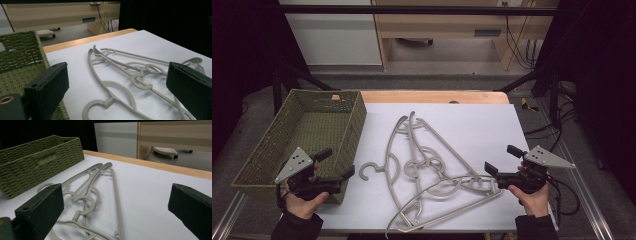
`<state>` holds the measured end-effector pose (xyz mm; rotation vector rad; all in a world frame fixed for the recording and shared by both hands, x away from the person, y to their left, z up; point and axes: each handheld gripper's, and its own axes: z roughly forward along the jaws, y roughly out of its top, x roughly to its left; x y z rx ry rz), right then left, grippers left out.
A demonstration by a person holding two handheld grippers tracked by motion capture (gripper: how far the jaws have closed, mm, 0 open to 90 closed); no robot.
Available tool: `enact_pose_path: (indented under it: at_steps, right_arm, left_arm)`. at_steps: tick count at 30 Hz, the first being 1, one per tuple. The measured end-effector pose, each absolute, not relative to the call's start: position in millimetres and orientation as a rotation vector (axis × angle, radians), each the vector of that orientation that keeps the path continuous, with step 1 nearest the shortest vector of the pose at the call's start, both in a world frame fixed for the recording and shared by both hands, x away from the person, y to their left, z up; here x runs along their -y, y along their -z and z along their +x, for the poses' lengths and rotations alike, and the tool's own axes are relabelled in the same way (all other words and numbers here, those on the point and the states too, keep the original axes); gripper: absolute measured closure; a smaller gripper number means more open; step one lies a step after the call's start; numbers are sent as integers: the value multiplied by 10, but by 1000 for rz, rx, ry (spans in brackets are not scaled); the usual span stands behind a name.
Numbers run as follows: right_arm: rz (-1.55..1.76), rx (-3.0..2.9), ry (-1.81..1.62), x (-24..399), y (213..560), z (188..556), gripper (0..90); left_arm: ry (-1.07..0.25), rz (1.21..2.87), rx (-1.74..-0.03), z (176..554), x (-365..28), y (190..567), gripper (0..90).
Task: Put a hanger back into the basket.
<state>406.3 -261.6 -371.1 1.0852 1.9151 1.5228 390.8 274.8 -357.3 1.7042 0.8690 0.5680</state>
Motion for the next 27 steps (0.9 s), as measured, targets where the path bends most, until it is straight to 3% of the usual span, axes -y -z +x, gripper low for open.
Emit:
enact_pose_path:
  at_steps: [27]
  right_arm:
    - [1085,-1922,-1509,2575,3724,4073,5]
  left_arm:
    - [-404,1968,-768,3882,-1893,3879,61]
